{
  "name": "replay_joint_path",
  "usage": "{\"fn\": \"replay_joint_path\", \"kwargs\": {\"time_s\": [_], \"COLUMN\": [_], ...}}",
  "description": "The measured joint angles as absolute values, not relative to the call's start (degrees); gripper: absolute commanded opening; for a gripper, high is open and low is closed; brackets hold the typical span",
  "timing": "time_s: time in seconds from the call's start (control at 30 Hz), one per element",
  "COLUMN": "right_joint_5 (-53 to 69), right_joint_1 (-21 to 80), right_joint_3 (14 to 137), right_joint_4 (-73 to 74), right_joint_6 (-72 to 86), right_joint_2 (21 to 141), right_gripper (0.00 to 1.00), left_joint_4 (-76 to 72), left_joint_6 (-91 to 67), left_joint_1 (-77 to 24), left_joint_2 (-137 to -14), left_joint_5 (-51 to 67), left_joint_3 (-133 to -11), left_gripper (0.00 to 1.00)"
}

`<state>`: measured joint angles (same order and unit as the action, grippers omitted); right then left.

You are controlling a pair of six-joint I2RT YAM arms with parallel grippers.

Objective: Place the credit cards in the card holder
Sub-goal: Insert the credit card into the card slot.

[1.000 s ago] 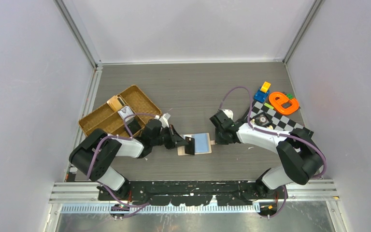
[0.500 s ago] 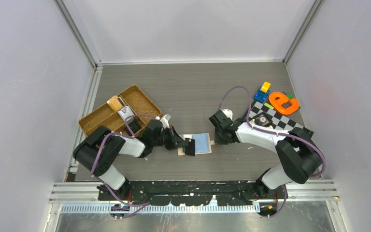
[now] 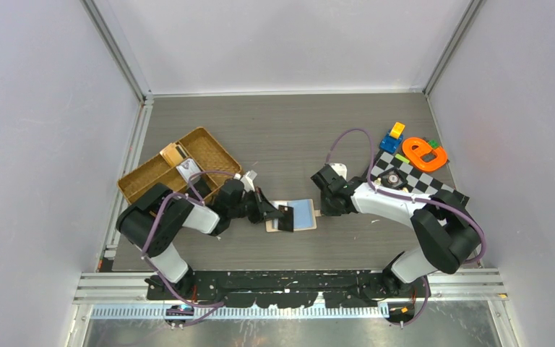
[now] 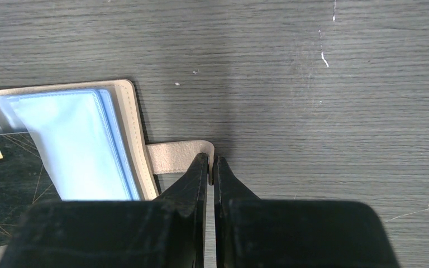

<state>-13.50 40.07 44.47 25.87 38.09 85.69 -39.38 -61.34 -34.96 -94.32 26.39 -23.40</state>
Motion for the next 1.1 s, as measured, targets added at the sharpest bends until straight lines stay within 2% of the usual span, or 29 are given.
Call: {"fn": "replay_joint_path", "kwargs": {"time_s": [1.1], "right_joint_5": [-14.9], "right_joint_1": [41.1], "right_joint_3": [46.9], "right_joint_4": [28.4], "right_joint_6": [38.1], "right_joint_2": [87.9], "right_gripper": [0.01], "left_joint_4": [-54.8], "left_joint_6": [-66.4], "left_joint_1": [-34.9], "left_joint_2": [-104.2], "left_joint_5": [25.3], "left_joint_3": [-23.4], "left_gripper": [0.0]}}
